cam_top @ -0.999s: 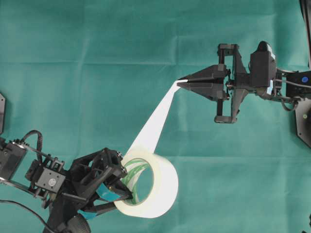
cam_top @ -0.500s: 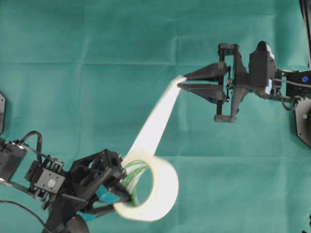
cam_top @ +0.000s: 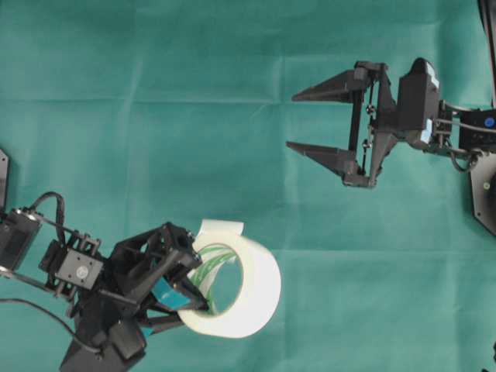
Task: Peel off the duct tape with your right arm.
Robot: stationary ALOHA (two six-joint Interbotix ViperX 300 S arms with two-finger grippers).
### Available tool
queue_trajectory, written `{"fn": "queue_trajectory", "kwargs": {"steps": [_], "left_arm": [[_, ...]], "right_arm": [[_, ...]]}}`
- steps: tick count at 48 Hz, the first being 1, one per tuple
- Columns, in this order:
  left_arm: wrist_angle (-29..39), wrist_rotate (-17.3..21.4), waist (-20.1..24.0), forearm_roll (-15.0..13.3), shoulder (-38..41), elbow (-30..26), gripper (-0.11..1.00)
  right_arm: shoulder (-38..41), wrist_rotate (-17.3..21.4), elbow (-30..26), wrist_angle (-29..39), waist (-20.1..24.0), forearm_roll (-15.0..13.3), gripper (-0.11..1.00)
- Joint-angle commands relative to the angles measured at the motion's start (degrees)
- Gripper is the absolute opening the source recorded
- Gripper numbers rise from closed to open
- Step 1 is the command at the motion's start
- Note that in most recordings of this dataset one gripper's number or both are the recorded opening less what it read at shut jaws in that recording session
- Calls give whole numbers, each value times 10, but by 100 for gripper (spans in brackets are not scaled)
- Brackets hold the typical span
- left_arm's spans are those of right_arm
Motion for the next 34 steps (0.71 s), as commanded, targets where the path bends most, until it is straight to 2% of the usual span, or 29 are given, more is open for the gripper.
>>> {"fn": "queue_trajectory", "kwargs": {"steps": [1,13,34], "left_arm": [[-7,1,11,0,-24,-5,21],[-7,2,75,0,-43,12,21],[1,7,226,2,-62,43,21]], "right_arm": [[-13,1,-3,-3,4,-2,72],[-27,1,3,-3,18,-1,72],[-34,2,8,-3,47,-2,72]]}}
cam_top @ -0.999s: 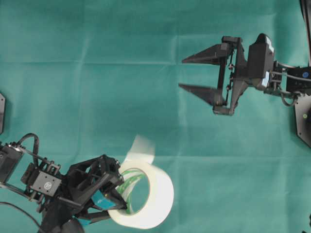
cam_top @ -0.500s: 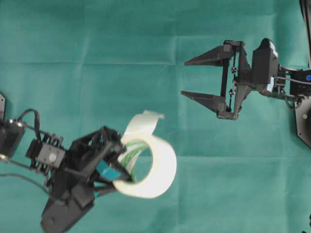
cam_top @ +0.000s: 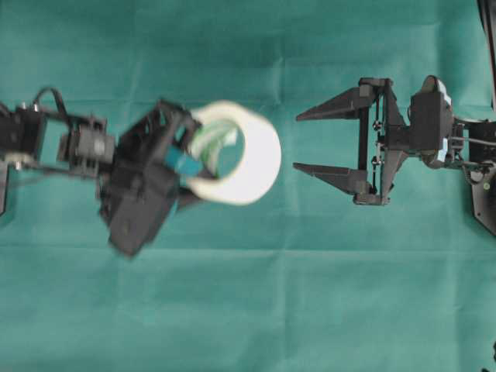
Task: Peel off the duct tape with your right arm.
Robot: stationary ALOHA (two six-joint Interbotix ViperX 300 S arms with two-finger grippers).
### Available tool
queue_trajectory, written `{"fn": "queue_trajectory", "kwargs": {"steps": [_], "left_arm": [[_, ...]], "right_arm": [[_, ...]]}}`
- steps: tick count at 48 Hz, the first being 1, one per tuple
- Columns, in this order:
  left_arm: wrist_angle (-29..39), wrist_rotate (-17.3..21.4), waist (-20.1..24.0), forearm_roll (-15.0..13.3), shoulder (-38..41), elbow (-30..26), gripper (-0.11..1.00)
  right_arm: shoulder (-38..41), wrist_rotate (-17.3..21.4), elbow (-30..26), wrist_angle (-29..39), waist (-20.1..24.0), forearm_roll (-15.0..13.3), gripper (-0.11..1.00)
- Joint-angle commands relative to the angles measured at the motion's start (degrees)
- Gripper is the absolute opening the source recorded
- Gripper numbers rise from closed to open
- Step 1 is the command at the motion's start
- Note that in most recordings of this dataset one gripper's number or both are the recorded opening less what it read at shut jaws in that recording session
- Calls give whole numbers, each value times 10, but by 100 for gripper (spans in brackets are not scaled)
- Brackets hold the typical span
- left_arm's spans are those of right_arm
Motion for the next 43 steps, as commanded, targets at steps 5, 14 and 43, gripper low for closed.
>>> {"fn": "queue_trajectory", "kwargs": {"steps": [5,14,43], "left_arm": [[-4,4,64,2,-20,2,21],[-8,24,120,3,-18,13,21],[-115,40,156,3,-14,90,21]], "right_arm": [[-10,0,-5,-3,7,0,72],[-9,1,-4,-3,12,-1,71],[-9,1,-4,-3,18,0,71]]}}
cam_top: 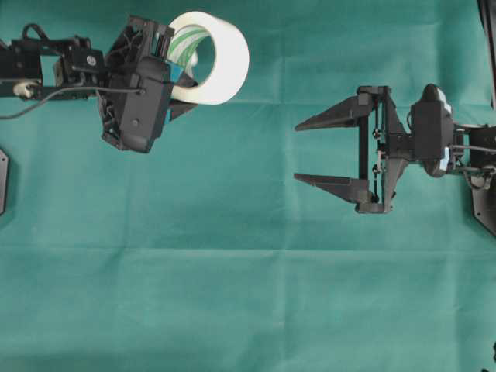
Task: Peel off the duct tape with your right arm.
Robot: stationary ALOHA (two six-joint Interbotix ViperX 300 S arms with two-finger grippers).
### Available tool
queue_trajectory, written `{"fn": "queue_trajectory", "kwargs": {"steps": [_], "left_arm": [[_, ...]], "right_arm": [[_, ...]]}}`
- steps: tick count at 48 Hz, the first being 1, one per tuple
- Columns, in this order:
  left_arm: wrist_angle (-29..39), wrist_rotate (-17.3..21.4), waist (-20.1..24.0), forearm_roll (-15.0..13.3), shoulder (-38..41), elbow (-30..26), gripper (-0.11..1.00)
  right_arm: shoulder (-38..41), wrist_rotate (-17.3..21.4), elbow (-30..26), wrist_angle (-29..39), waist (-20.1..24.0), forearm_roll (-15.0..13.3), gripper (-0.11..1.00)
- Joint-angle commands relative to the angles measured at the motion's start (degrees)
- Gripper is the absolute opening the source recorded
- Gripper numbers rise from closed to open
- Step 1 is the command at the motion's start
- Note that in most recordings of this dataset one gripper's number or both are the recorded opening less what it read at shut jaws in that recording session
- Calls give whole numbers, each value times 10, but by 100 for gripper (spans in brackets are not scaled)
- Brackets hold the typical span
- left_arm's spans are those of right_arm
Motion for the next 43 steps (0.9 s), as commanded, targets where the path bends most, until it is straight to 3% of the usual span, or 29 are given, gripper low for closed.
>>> {"fn": "queue_trajectory", "kwargs": {"steps": [1,13,29,43], "left_arm": [[-35,-1,1,1,-10,7,21],[-66,-8,-13,0,-9,33,21],[-69,-80,-62,-1,30,20,21],[-69,-108,-100,0,64,-5,21]], "right_arm": [[-8,0,-4,-3,4,-1,71],[-8,1,-3,-3,10,-1,71],[-8,0,-2,-3,10,0,71],[-8,0,5,-5,13,-1,71]]}}
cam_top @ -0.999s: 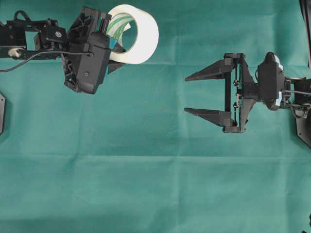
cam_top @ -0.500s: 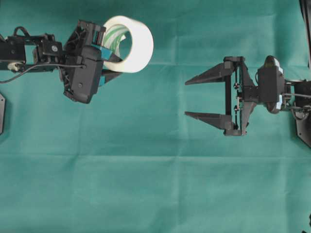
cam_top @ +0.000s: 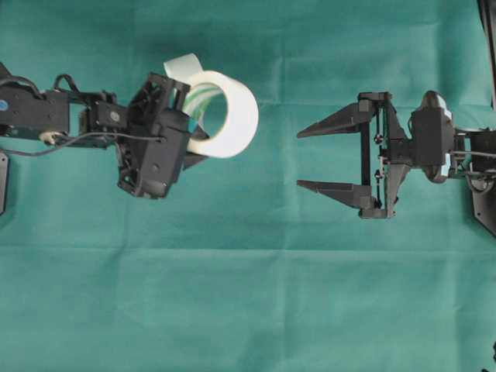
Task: Peel off the duct tape with your right arm.
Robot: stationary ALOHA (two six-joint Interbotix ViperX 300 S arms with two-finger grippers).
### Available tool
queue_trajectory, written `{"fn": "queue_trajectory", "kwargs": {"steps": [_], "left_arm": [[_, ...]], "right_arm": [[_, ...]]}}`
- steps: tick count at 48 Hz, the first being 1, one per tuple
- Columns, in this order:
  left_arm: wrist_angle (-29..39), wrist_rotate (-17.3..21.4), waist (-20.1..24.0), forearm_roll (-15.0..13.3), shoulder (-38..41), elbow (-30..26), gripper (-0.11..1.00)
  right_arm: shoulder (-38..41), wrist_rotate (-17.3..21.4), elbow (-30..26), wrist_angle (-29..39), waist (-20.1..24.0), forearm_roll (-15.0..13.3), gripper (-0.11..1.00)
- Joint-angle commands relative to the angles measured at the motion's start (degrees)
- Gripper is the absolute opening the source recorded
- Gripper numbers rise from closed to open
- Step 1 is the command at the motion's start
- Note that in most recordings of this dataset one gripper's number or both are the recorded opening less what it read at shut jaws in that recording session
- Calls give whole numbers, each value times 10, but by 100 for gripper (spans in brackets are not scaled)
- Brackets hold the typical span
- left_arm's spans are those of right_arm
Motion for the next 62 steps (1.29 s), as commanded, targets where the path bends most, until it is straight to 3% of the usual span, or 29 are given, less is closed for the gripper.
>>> {"fn": "queue_trajectory", "kwargs": {"steps": [1,16,37,46,62], "left_arm": [[-7,-6,-13,0,-2,-25,21],[-4,-74,-35,0,25,-39,21],[-4,-209,-43,0,73,-51,21],[6,-237,-49,0,99,-60,21],[97,-254,-60,0,155,-109,21]], "right_arm": [[-8,0,-4,-5,3,-1,71],[-8,0,-3,-5,3,-1,71],[-8,0,-1,-5,3,0,71],[-8,0,1,-5,3,0,71],[-8,0,1,-5,8,-1,71]]}}
